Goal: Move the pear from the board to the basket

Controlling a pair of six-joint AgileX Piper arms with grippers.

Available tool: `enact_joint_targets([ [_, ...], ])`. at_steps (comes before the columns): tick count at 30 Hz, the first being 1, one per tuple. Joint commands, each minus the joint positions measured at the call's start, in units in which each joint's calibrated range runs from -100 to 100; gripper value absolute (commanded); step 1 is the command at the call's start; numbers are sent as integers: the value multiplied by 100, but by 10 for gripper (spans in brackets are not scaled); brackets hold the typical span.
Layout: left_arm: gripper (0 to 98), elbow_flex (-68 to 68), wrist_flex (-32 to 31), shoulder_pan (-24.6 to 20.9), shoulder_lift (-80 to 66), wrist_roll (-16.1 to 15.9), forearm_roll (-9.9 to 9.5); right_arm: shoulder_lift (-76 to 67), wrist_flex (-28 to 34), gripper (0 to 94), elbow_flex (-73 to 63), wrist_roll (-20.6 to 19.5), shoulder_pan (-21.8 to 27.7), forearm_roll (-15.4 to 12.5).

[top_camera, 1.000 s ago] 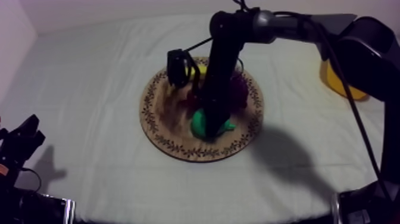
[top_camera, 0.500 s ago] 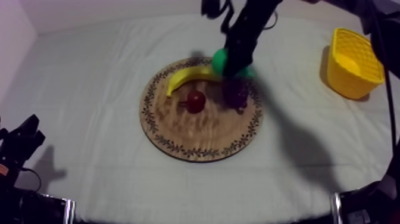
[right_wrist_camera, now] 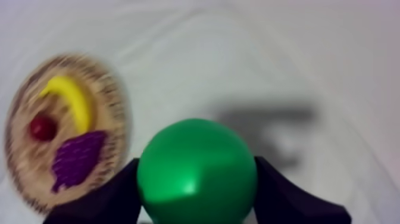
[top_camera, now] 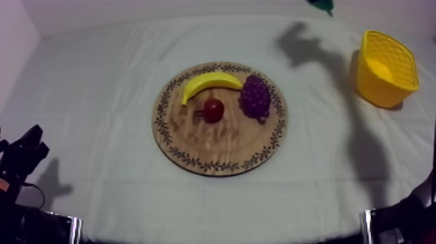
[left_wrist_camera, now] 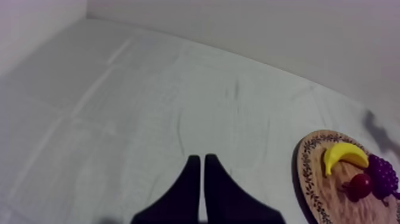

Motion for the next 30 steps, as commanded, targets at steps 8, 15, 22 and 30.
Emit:
enact_joint_targets([
  [8, 1, -5, 1, 0, -2, 1, -1, 228, -688, 464, -207, -288, 1116, 264],
  [15, 1, -5, 1, 0, -2, 1, -1, 251, -950, 467, 314, -223, 1462, 443],
  [22, 1, -5, 1, 0, -2, 1, -1, -4, -1098, 509, 1177, -24, 1604, 614],
  [30, 1, -5, 1, 0, -2, 1, -1, -683, -1380, 700, 2330, -6, 1595, 864],
])
